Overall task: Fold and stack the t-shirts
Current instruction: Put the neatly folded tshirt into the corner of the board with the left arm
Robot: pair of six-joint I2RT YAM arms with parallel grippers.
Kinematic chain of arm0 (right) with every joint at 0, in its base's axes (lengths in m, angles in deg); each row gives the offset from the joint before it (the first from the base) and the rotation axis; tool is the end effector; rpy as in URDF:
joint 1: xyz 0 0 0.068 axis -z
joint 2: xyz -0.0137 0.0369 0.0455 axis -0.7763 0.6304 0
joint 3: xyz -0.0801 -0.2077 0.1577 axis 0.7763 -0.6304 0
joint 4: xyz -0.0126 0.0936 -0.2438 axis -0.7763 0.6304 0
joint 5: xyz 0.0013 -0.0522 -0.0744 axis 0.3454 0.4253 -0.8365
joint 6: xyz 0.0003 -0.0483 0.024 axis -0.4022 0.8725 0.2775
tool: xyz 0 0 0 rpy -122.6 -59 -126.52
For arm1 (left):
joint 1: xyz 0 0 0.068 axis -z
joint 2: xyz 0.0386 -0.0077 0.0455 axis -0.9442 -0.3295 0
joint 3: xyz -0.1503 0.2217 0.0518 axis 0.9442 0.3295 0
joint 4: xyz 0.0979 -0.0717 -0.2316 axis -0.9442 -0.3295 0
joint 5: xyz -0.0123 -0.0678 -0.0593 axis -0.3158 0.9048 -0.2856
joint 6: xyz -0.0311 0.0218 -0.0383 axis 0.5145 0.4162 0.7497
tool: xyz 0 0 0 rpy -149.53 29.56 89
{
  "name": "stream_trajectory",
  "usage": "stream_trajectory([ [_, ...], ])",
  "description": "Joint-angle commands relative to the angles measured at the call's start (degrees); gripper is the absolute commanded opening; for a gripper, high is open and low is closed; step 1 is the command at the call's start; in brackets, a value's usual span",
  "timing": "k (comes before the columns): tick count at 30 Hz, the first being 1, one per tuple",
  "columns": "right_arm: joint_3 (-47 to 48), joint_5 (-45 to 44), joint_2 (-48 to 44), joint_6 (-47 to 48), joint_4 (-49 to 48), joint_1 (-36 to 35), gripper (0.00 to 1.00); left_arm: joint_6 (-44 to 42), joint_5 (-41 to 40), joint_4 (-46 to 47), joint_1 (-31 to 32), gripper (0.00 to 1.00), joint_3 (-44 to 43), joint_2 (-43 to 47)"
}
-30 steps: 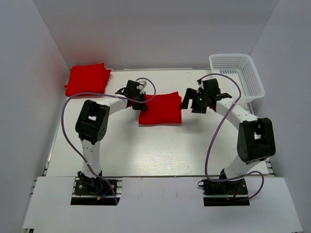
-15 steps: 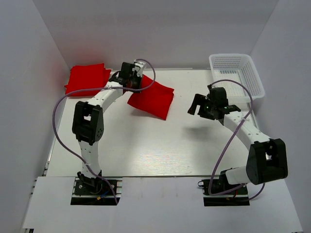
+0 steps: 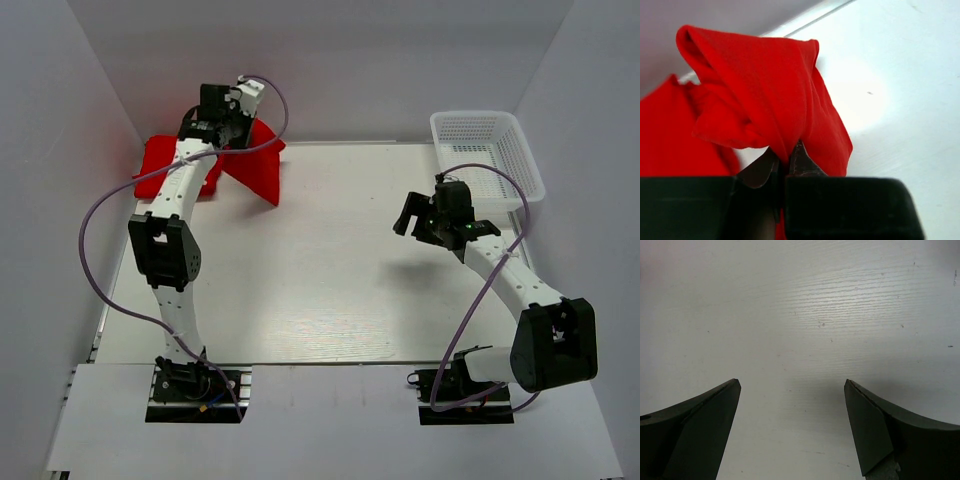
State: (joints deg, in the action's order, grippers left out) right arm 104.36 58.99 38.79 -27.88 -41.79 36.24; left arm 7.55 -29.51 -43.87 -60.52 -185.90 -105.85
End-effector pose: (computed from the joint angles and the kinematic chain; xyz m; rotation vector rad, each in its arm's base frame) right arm 0.2778 0.0725 0.2576 0.2163 2.2737 0.3579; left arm 0.4643 -0.0896 0.3408 0.5692 2.1396 -0.1280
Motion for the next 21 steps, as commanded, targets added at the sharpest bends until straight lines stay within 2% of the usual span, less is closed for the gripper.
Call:
stream_trajectory([
  [1,0.7,-1.8,-0.8,-0.6,-1.4,0.1,0.90,-6.2,2.6,-3.8,-2.5,0.00,-6.5,-0.5],
  [5,2.0,-2.0,0.1,-0.6,-0.5,0.1,0.90,-9.6,5.0,-3.8,-5.7,0.00,-8.5,-1.1],
  [10,3.4,-0.7,1.4,-0.7,0.3,0.1,0.90,-9.6,6.3,-3.8,-10.1,0.00,-11.3,-3.1],
  [13,4.4,0.0,2.8,-0.8,0.2,0.2,0.90,-9.6,10.6,-3.8,-11.7,0.00,-12.5,-3.1],
  [21,6.5,4.4,6.7,-1.4,-0.4,0.1,0.90,-8.9,15.8,-3.3,-15.6,0.00,-14.0,-1.9],
])
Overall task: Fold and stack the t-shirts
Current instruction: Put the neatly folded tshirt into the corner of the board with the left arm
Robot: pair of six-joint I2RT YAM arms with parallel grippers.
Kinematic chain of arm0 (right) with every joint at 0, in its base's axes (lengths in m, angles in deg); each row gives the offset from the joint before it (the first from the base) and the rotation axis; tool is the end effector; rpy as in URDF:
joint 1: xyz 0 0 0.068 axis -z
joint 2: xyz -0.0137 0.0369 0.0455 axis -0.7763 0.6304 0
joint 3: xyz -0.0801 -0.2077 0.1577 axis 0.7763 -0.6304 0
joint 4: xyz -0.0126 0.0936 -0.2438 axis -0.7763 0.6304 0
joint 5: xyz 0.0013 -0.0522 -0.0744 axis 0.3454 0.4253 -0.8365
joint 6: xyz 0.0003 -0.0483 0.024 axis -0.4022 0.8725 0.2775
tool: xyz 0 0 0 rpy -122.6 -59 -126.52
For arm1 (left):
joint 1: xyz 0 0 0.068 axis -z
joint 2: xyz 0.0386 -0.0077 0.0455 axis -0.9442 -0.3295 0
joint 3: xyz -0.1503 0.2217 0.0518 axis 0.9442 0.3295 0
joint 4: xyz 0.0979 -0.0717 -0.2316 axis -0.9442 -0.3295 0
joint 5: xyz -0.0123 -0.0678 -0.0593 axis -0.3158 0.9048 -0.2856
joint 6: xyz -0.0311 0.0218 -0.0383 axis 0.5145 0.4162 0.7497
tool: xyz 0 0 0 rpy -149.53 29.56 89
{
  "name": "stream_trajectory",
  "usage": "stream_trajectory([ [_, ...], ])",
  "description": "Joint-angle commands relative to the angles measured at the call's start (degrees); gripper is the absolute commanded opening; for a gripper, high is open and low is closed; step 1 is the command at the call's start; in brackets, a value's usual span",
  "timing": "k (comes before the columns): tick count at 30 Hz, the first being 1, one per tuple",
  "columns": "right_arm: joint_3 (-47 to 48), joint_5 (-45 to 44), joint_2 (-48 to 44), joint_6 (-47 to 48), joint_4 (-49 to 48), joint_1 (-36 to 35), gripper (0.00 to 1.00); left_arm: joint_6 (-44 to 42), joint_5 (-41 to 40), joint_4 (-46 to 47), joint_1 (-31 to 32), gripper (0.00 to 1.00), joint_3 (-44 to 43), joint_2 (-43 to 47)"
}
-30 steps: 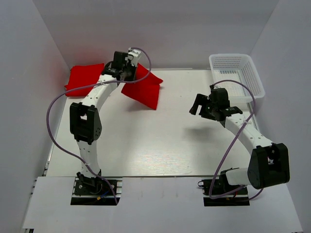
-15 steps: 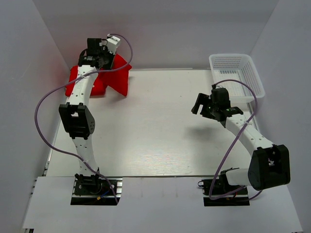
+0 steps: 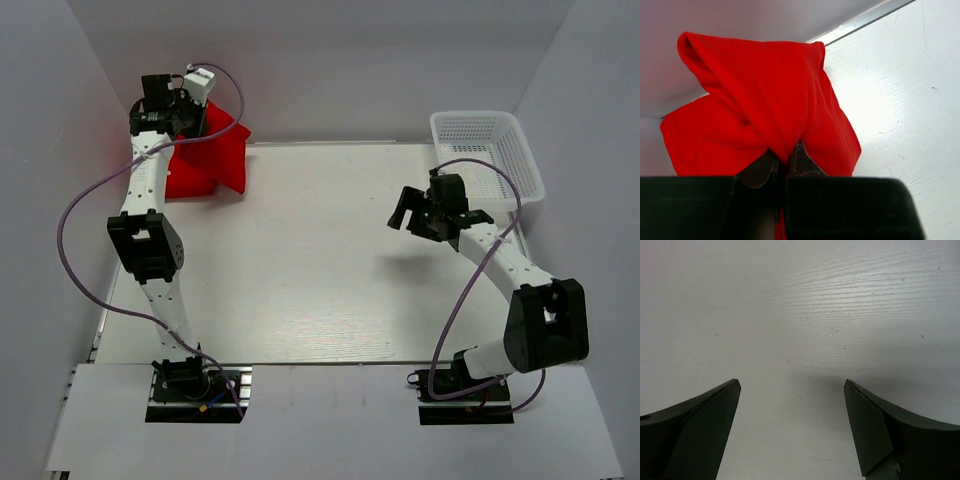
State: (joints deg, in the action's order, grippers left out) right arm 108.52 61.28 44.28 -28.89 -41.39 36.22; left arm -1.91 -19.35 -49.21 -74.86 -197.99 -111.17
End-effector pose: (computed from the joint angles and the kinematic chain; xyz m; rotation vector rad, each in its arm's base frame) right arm 0.2983 0.0794 0.2544 0.2186 2.3117 0.4017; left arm 0.4855 0.0230 0.3602 0.5641 2.0820 -0.0798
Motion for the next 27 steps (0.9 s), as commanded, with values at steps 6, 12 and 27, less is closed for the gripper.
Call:
stream_trajectory([
  [6,3.0,3.0,3.5,-1.7,-1.5,-0.2,0.90,1.2,7.9,1.4,-2.9,0.00,-3.3,3.4],
  [12,3.6,3.4,4.6,-1.8,-1.5,-0.2,0.90,1.2,9.6,1.4,-6.2,0.00,-5.2,3.4],
  [27,5.9,5.8,7.1,-3.0,-1.1,-0.2,0.90,0.6,13.9,4.8,-12.1,0.00,-5.2,0.4],
])
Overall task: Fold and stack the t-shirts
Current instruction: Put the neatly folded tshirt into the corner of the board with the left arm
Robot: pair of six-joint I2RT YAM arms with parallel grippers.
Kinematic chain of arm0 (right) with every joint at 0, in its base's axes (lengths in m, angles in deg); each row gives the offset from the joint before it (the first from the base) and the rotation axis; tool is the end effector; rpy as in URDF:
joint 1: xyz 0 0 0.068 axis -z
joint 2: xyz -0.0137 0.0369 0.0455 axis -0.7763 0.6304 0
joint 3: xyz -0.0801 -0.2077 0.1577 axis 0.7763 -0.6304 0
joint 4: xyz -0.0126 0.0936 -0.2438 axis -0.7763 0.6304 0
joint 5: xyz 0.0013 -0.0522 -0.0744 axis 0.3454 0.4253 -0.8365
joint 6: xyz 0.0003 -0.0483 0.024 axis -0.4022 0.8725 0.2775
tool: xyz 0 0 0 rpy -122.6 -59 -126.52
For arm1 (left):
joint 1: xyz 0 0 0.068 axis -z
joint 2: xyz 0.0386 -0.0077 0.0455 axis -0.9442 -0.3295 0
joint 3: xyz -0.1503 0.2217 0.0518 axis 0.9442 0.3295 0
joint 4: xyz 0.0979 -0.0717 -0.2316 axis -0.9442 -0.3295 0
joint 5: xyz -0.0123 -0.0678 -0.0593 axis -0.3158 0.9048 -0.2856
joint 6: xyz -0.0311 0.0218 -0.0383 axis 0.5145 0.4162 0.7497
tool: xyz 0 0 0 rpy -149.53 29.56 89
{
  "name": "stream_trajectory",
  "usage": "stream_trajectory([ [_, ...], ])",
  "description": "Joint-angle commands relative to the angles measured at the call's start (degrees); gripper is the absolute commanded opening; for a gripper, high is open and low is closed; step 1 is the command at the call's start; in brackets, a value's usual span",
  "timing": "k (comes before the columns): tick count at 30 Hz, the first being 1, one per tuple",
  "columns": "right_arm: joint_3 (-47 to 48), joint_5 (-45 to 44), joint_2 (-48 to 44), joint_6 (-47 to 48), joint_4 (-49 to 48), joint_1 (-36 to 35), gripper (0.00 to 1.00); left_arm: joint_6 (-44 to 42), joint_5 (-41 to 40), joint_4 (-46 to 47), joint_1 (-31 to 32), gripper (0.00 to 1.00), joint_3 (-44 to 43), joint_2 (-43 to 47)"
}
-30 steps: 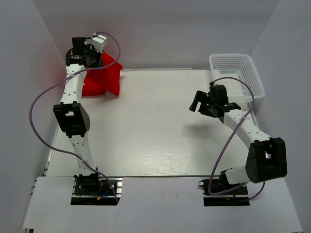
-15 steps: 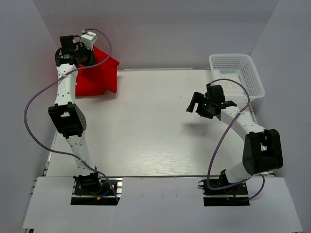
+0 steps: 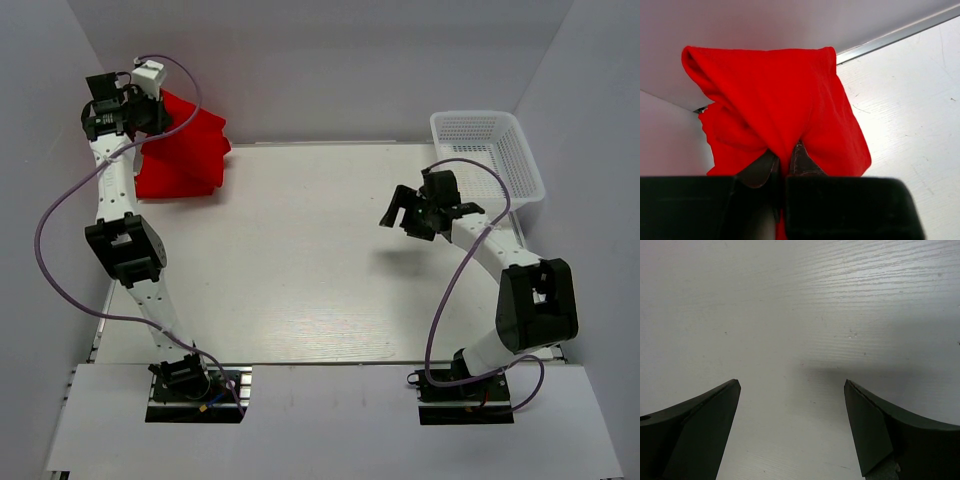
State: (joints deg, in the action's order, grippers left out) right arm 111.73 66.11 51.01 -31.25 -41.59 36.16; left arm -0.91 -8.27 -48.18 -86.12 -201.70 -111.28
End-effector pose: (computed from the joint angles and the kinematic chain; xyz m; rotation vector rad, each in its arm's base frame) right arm 0.3197 0.0885 0.2379 0.2326 2.3861 0.4992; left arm 0.4703 0.1105 0.3834 0.4497 1.9865 -0.1353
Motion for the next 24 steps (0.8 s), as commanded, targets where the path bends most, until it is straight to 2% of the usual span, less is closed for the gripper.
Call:
stream_trajectory([
  [1,3.1,1.0,0.6,-0.6,-0.7,-0.3,0.90,-0.9,2.8,3.8,-1.3,0.00,-1.5,-0.5],
  [14,6.9,1.2,4.2,-1.3,1.3,-0.4,0.90,-0.9,-7.5,11.2,-4.1,0.00,-1.5,-9.0],
  [24,11.2,0.8,8.5,-1.4,3.5,-0.6,0.90,0.1,-21.5,16.7,-5.7,0.00,-1.5,-14.0],
])
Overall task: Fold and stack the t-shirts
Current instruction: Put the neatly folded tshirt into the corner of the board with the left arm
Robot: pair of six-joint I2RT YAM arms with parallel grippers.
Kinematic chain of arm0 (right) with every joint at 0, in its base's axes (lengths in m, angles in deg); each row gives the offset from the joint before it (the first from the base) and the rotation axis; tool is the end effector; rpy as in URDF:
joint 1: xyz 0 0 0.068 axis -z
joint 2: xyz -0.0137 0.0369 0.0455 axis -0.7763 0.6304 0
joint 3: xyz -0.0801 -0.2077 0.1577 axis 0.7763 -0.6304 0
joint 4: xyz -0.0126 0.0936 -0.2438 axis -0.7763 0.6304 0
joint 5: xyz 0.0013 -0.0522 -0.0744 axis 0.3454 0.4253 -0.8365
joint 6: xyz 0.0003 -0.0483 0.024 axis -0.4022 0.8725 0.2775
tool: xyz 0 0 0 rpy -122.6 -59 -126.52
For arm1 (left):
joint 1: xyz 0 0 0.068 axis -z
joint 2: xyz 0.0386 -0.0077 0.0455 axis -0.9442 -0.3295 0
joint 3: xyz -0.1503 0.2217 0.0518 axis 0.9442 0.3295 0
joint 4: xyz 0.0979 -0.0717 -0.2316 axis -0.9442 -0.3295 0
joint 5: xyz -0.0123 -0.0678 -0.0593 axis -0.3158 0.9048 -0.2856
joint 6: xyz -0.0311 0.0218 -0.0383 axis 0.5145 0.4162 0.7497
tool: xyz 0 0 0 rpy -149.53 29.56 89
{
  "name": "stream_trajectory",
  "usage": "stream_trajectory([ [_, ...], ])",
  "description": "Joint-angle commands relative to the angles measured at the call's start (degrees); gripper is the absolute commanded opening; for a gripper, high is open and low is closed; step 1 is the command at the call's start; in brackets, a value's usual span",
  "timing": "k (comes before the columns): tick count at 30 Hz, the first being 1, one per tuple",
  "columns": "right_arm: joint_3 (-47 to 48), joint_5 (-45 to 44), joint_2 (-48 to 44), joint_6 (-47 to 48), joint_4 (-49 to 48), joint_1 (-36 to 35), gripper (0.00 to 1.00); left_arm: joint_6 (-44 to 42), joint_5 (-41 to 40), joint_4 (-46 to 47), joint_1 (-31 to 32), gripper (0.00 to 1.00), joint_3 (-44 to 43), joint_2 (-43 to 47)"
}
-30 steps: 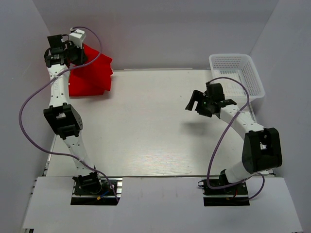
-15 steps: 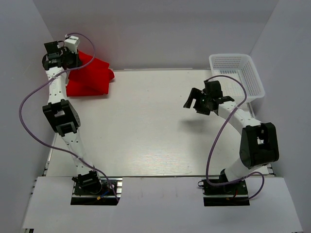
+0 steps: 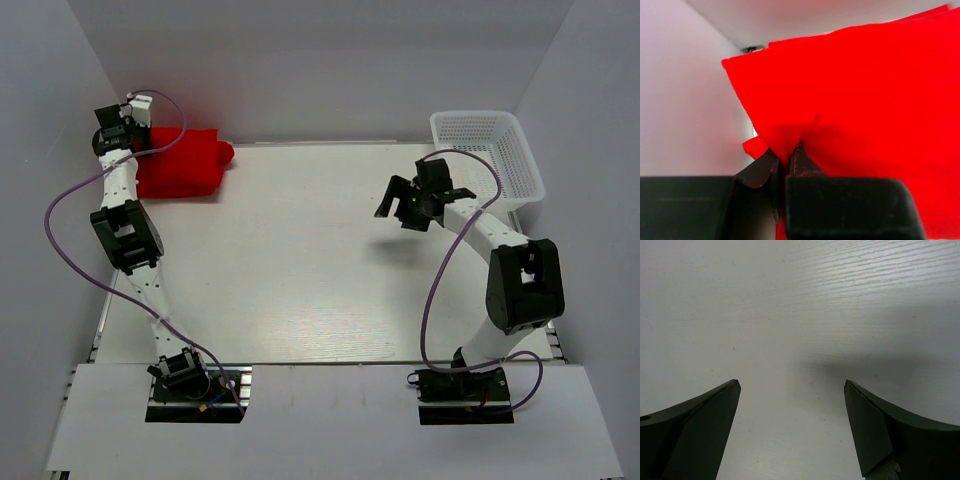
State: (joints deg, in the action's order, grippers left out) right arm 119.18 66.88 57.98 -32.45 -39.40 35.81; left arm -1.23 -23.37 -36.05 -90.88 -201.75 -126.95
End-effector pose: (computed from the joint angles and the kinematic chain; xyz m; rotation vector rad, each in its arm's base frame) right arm 0.3482 0.0988 0.2370 0.2498 2.4197 0.5175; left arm 0.5252 0.1824 0.2634 0.2201 2.1446 0.1569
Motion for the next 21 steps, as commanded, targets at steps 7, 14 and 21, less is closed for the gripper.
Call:
stream_trajectory([
  [7,6.3,0.9,4.8,-0.3,2.7,-0.9,0.90,1.9,-7.2,3.5,-1.0,0.00,-2.7,0.4],
  [14,6.5,0.1,4.6,0.5,3.2,-0.8,0.90,5.7,-17.5,1.3,-0.4,0.57,-1.9,1.7],
  [21,6.7,0.5,3.5,1.6,4.2,-1.0,0.90,8.4,-23.1,1.3,0.2,1.00,-0.2,4.6],
])
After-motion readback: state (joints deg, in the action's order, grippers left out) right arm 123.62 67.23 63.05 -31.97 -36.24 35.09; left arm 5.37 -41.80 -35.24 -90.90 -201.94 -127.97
